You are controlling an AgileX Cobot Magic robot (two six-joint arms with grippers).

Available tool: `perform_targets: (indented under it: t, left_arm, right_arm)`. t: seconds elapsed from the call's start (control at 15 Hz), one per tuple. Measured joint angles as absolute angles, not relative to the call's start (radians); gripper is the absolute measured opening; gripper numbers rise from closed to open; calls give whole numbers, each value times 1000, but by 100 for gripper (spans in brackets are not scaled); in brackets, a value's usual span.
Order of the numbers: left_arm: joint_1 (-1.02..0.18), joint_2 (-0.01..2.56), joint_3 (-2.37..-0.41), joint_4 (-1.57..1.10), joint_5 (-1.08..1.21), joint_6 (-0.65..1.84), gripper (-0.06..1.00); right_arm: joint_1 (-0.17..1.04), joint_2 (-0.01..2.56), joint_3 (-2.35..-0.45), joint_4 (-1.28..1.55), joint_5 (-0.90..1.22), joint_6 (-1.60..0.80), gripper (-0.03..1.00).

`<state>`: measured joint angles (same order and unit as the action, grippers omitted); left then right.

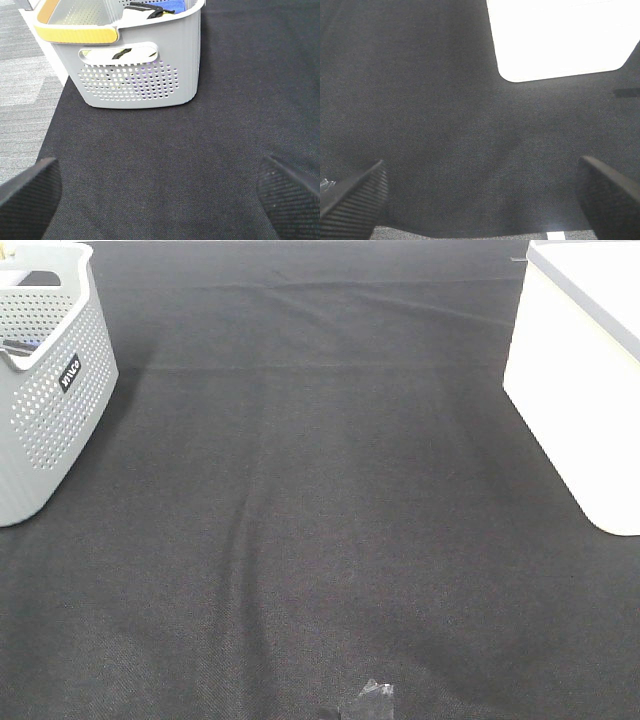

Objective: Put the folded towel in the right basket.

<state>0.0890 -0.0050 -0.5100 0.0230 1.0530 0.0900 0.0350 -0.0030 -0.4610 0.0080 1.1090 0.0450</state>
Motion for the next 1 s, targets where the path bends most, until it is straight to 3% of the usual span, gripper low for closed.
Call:
perform_targets:
  t: [1.0]
  left_arm:
    - [89,-5,-510,23,1053,90,99]
  right_arm:
    - [35,-3,-461,8,1109,45,98]
